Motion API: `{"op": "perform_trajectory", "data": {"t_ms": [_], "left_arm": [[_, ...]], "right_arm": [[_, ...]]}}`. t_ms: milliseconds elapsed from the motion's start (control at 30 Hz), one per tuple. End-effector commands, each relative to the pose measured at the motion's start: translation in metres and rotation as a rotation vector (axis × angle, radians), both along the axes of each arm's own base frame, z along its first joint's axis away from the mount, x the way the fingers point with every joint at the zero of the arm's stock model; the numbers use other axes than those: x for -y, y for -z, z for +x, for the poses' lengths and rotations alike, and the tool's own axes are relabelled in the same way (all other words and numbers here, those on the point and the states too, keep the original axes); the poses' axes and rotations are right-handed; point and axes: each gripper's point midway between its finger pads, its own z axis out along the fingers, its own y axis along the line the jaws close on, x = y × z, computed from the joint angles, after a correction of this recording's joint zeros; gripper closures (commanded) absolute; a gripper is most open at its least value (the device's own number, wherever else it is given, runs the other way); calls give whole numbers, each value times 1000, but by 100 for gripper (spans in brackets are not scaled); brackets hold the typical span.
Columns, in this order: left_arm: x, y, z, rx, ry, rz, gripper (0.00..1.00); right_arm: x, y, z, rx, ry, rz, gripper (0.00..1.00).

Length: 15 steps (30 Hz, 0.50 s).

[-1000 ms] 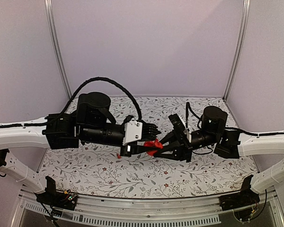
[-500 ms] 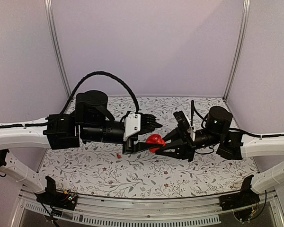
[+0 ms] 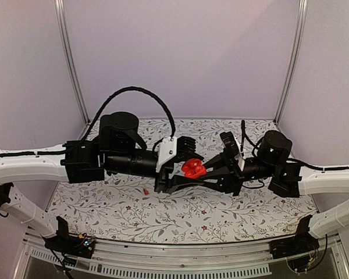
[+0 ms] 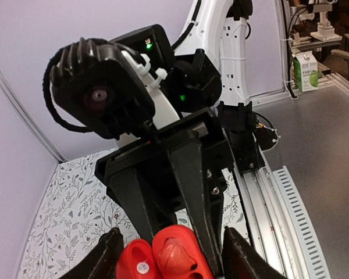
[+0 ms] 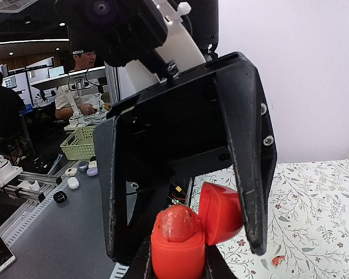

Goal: Insert the wireless bluetooth earbuds into the charging case
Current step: Pick up the left earbud from the center of the board.

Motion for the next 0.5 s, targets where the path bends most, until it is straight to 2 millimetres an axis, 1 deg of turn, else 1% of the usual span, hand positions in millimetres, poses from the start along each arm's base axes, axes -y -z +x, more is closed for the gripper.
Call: {"op": "perform_trajectory", "data": {"t_ms": [0,133,200,267,333,400,467], "left_arm": [[4,20,8,-116,-19,41,43],[5,20,2,-138,19,29,43],[5,11,3,-130,16,-9,42],[2,7,4,-126,8,-22,41],[-2,-3,7,-118,-12,-45,40],[-10,-17,14,-98,-50,-82,38],[-21,-32,23,-89,-94,-123,33]], "right_arm": [[8,-30,1,54,33,103,100],[7,-26,0,52,24,96,100],[7,-24,-1,50,20,92,100],[7,-23,-1,50,23,91,100],[8,-23,0,49,28,90,100],[9,-22,3,48,39,89,100],[12,-20,9,32,54,79,100]]}}
